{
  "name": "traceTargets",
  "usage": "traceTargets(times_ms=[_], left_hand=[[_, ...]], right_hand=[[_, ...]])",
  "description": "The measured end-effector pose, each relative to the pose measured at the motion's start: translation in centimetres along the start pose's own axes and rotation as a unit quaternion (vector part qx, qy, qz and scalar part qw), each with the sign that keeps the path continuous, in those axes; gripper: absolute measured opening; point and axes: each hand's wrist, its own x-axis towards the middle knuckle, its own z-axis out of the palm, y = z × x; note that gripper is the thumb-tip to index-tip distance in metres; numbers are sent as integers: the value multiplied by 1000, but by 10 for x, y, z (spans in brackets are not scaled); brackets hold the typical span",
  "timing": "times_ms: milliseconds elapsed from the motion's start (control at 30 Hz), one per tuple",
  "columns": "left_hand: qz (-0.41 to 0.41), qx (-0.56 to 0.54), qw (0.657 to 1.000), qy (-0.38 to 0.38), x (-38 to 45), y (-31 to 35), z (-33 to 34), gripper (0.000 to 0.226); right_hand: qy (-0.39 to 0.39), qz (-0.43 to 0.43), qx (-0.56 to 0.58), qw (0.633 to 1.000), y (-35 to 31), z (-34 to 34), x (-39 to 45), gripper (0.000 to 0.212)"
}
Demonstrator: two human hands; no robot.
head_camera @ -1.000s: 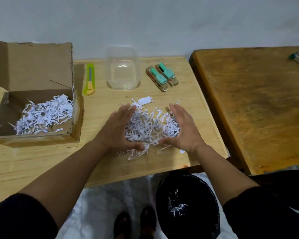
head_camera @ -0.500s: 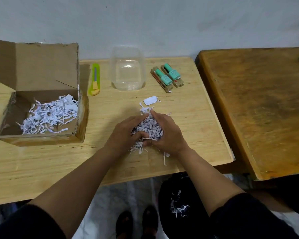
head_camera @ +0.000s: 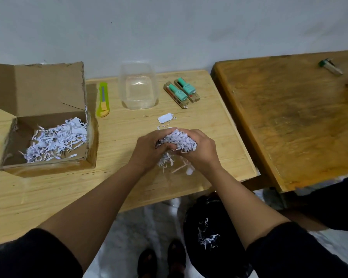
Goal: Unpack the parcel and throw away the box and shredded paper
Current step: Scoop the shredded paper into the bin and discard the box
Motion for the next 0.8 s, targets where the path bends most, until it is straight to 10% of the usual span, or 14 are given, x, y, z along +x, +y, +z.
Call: traceTargets(times_ms=[467,800], left_hand=[[75,-88,982,-152,-28,131,84,40],[-18,-40,956,-291,-108,72,243,37]], right_hand=[[134,141,21,981,11,-134,-119,66],[130,280,3,951,146,-98,-238,61]])
